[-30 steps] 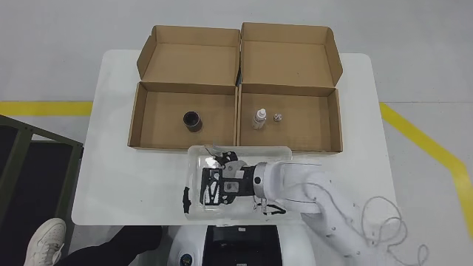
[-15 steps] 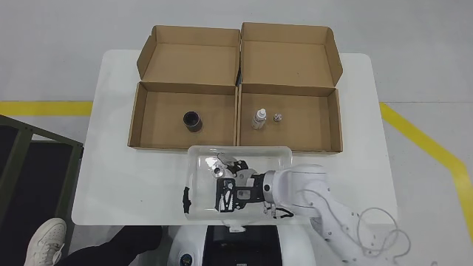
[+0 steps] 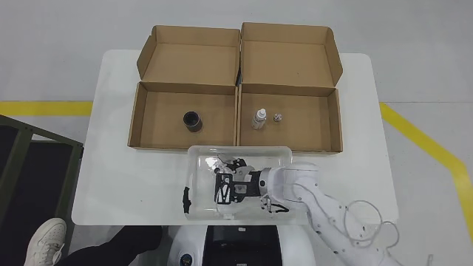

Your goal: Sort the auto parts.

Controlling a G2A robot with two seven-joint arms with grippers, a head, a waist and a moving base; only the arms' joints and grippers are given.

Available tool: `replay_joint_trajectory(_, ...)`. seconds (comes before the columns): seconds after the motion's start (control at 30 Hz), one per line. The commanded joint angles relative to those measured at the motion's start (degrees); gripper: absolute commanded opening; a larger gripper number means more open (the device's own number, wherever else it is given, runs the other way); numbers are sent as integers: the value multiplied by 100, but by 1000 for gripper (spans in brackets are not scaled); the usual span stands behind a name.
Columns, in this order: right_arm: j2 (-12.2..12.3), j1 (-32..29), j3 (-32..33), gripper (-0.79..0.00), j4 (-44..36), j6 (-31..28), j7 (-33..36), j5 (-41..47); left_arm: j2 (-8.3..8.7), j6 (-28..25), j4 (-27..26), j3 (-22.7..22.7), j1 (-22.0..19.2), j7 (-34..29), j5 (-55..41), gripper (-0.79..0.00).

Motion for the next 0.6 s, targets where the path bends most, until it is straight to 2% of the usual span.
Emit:
replay_joint_trajectory(0.0, -14, 56, -60, -111, 110, 62, -31, -6, 0, 0, 0, 0, 0, 0, 0, 0)
replay_joint_trajectory(0.3, -77, 293, -262, -182, 533, 294, -107, 45, 0, 0, 0, 0, 0, 0, 0, 0)
replay_joint_trajectory(0.4, -92, 354, -297, -231, 634, 337, -129, 107, 0, 0, 0, 0, 0, 0, 0, 0)
replay_joint_trajectory(0.57, -121, 455, -370, -372, 755, 399, -150, 189, 0, 0, 0, 0, 0, 0, 0, 0)
